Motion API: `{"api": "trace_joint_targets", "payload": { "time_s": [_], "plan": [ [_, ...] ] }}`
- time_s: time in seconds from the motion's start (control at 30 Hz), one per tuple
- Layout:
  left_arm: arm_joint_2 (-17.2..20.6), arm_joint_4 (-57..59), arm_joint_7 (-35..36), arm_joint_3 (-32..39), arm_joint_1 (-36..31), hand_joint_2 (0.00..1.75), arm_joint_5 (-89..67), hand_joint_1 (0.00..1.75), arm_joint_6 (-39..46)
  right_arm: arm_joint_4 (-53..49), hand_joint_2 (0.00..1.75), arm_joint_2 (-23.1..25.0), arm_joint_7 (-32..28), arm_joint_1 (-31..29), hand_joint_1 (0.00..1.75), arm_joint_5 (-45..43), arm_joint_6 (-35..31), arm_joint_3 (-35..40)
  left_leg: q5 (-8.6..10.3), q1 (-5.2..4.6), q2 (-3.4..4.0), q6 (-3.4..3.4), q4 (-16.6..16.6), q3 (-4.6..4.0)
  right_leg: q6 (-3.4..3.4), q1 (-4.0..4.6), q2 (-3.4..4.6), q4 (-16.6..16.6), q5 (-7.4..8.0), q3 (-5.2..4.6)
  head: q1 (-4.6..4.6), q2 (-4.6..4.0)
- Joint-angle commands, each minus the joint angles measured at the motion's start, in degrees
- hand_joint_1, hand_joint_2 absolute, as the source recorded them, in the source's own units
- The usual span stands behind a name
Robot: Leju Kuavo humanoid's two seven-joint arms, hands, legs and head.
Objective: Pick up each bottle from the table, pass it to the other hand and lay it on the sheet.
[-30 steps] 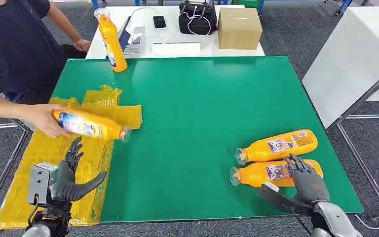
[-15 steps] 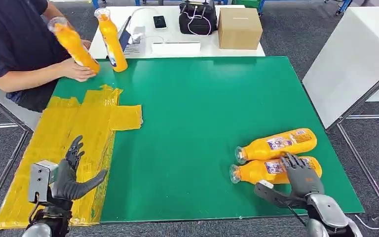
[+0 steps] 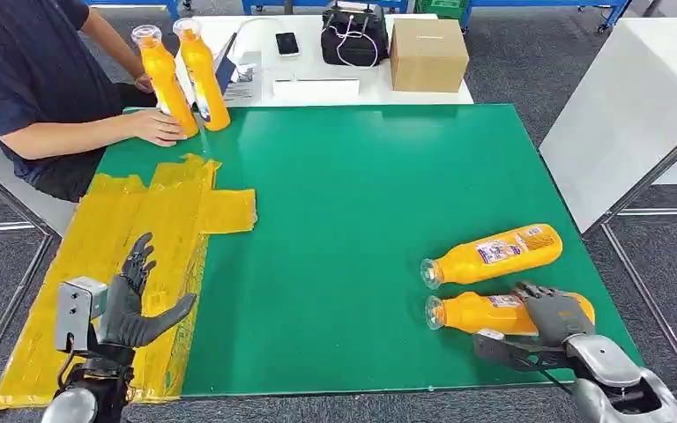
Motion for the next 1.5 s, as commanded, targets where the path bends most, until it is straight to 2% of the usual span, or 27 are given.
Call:
{"api": "trace_joint_targets", "payload": {
  "time_s": [0.03, 0.23, 0.3, 0.33, 0.4, 0.5, 0.6, 0.63, 0.67, 0.7, 0.73, 0.77, 0.8, 0.83, 0.87, 0.93, 0.97, 1.03, 1.13, 1.27, 1.43, 1.5],
  "plan": [
    [2.2, 5.1, 0.0, -3.7, -3.2, 1.75, 0.8, 0.00, 0.6, 7.5, 1.75, -3.3, 1.1, 4.3, 1.75, -3.6, 2.2, 10.0, 0.05, 0.09, -0.31, -0.02, -0.1, 0.16, -0.01, 0.10, -0.34, -0.2, -0.01, 0.38, 0.00, 0.00],
    [2.3, 6.5, 0.0, -5.0, -4.9, 1.75, 1.5, 0.00, 1.0, 9.0, 1.75, -4.1, 2.2, 4.0, 1.75, -6.5, 1.7, 14.1, 0.09, 0.14, -0.52, 0.00, -0.2, 0.40, 0.10, 0.13, -0.48, -0.4, -0.05, 0.72, 0.02, 0.00],
    [1.7, 5.5, 0.6, -4.3, -4.1, 1.75, 2.4, 0.00, 1.9, 9.4, 1.75, -0.9, 4.9, 3.3, 1.75, -7.0, -2.8, 12.6, 0.01, 0.14, -0.40, 0.04, -0.1, 0.61, 0.11, 0.13, -0.35, -0.4, -0.08, 0.87, 0.02, 0.00],
    [1.3, 4.1, 1.4, -3.4, -2.9, 1.75, 3.7, 0.00, 1.9, 9.0, 1.75, 2.4, 5.3, 2.2, 1.75, -8.0, -5.4, 10.7, 0.10, 0.17, -0.52, 0.03, -0.2, 0.55, 0.10, 0.15, -0.49, -0.6, -0.02, 0.89, 0.00, 0.00],
    [1.3, 3.3, 1.5, -3.3, -2.2, 1.75, 3.8, 0.00, 1.8, 8.7, 1.75, 3.6, 6.3, 1.0, 1.75, -7.4, -4.6, 11.0, -0.08, 0.21, -0.15, 0.06, -0.1, 0.80, 0.10, 0.19, -0.09, -0.5, -0.05, 1.06, 0.00, 0.00],
    [1.3, 3.2, 1.5, -3.3, -2.2, 1.75, 3.8, 0.00, 1.8, 8.6, 1.75, 3.5, 6.3, 1.0, 1.75, -7.4, -4.6, 10.9, 0.05, 0.24, -0.01, 0.00, -0.2, 0.55, 0.07, 0.25, 0.01, -0.6, 0.11, 0.88, 0.02, 0.00],
    [1.3, 3.2, 1.5, -3.3, -2.2, 1.75, 3.8, 0.00, 1.8, 8.7, 1.75, 3.1, 6.3, 1.3, 1.75, -7.3, -4.8, 10.8, -0.16, 0.24, 0.26, -0.07, -0.2, 0.71, 0.07, 0.26, 0.18, -0.5, 0.11, 0.91, 0.02, 0.00],
    [0.9, 3.3, 2.0, -2.9, -2.2, 1.75, 4.7, 0.00, 1.7, 8.1, 1.75, 4.3, 5.5, 2.0, 1.75, -9.2, -7.2, 8.5, -0.17, 0.24, 0.25, -0.06, -0.2, 0.81, 0.07, 0.26, 0.20, -0.6, 0.09, 0.97, 0.02, 0.00],
    [0.3, 2.1, 3.1, -1.9, -1.2, 1.75, 7.9, 0.00, 0.8, 6.4, 1.75, 9.8, 4.6, 2.8, 1.75, -14.2, -10.9, 1.4, -0.19, 0.23, 0.26, -0.05, -0.1, 0.86, 0.07, 0.24, 0.23, -0.5, 0.07, 1.00, 0.02, 0.00],
    [0.0, 0.8, 3.7, -1.4, 0.1, 1.75, 11.9, 0.00, -0.7, 2.9, 1.75, 13.4, 4.5, 2.1, 1.75, -16.1, -11.6, -1.7, -0.22, 0.27, 0.35, -0.05, -0.1, 0.94, 0.00, 0.27, 0.33, -0.5, 0.10, 1.04, 0.02, 0.00],
    [-0.3, -0.5, 4.7, -1.5, 1.4, 0.00, 16.8, 0.00, -3.2, -1.6, 1.75, 17.1, 3.8, 0.6, 1.75, -18.4, -11.2, -3.2, -0.04, 0.25, 0.24, -0.11, -0.3, 0.66, -0.03, 0.26, 0.19, -0.6, 0.22, 0.79, 0.00, 0.00],
    [-0.6, -0.9, 5.1, -2.0, 2.6, 0.00, 19.8, 0.00, -4.7, -4.0, 1.75, 19.2, 2.9, -0.1, 1.75, -21.3, -10.7, -4.3, -0.23, 0.29, 0.69, -0.10, -0.1, 0.87, -0.06, 0.30, 0.66, -0.5, 0.20, 0.84, 0.02, 0.00],
    [-1.0, -1.6, 5.0, -3.0, 3.1, 1.75, 24.7, 0.00, -6.9, -6.1, 1.75, 21.6, 1.5, -1.4, 1.75, -25.3, -10.0, -4.9, -0.26, 0.26, 0.84, -0.09, -0.1, 0.82, -0.06, 0.28, 0.83, -0.4, 0.20, 0.83, 0.02, 0.00],
    [-1.2, -2.3, 5.1, -4.7, 4.0, 1.75, 27.0, 0.00, -7.5, -8.5, 1.75, 23.8, 1.1, -2.2, 1.75, -28.0, -10.4, -5.1, -0.14, 0.23, 1.03, -0.18, -0.2, 0.54, -0.13, 0.25, 0.98, -0.4, 0.32, 0.43, 0.02, 0.00],
    [-1.1, -3.1, 4.6, -6.6, 4.4, 1.75, 28.4, 0.00, -8.0, -10.3, 1.75, 25.3, 0.1, -2.7, 1.75, -29.9, -11.5, -5.0, -0.25, 0.32, 0.93, -0.11, -0.1, 0.73, -0.07, 0.33, 0.90, -0.4, 0.23, 1.31, 0.07, 0.00],
    [-1.4, -5.0, 3.8, -10.8, 4.0, 1.75, 29.6, 0.00, -8.1, -13.8, 1.75, 28.8, -1.8, -4.4, 1.75, -34.1, -12.7, -4.1, -0.24, 0.35, 1.39, -0.20, -0.1, 0.62, -0.19, 0.41, 1.38, -0.3, 0.41, 1.09, 0.02, 0.00],
    [-1.7, -5.9, 3.7, -12.6, 3.4, 1.75, 28.7, 0.00, -7.2, -14.9, 1.75, 29.9, -2.1, -5.4, 1.75, -35.3, -13.1, -3.5, -0.20, 0.28, 1.33, -0.17, 0.0, 0.55, -0.16, 0.35, 1.27, -0.2, 0.37, 1.02, -0.04, 0.00],
    [1.6, -6.2, 1.1, -18.2, 0.3, 1.75, 27.7, 0.00, -5.0, -15.5, 1.75, 32.0, -1.1, -8.5, 1.75, -35.5, -15.1, -1.5, -0.06, 0.25, 1.09, -0.22, 0.0, 0.25, -0.15, 0.31, 1.01, -0.1, 0.34, 0.67, -0.07, 0.00],
    [2.3, -7.5, -2.2, -22.6, -3.0, 1.75, 27.6, 0.00, -3.5, -12.1, 1.75, 34.1, 0.4, -13.6, 1.75, -35.9, -15.7, 2.0, 0.42, 0.31, 0.42, -0.27, 0.0, -0.50, -0.11, 0.30, 0.46, 0.0, 0.40, 0.12, 0.00, 0.00],
    [2.5, -8.1, -1.9, -22.9, -3.0, 1.75, 27.6, 0.00, -2.9, -12.1, 1.75, 34.1, 0.8, -13.9, 1.75, -35.8, -15.9, 2.3, 0.42, 0.29, 0.52, -0.25, 0.0, -0.54, -0.09, 0.28, 0.53, 0.1, 0.39, 0.09, 0.00, 0.00],
    [3.3, -8.0, -2.2, -23.1, -2.8, 1.75, 28.0, 0.00, -2.7, -12.5, 1.75, 33.3, 0.7, -13.3, 1.75, -36.1, -16.2, 2.4, 0.42, 0.28, 0.30, -0.24, 0.0, -0.56, -0.08, 0.25, 0.32, 0.0, 0.37, 0.14, -0.02, 0.00],
    [3.0, -8.4, -4.1, -24.2, -3.2, 1.75, 26.5, 0.00, -1.6, -11.0, 1.75, 34.9, 0.8, -14.2, 1.75, -36.3, -16.1, 3.9, 0.43, 0.23, 0.22, -0.24, 0.0, -0.63, -0.07, 0.20, 0.24, 0.0, 0.35, 0.09, 0.00, 0.00]
  ]
}}
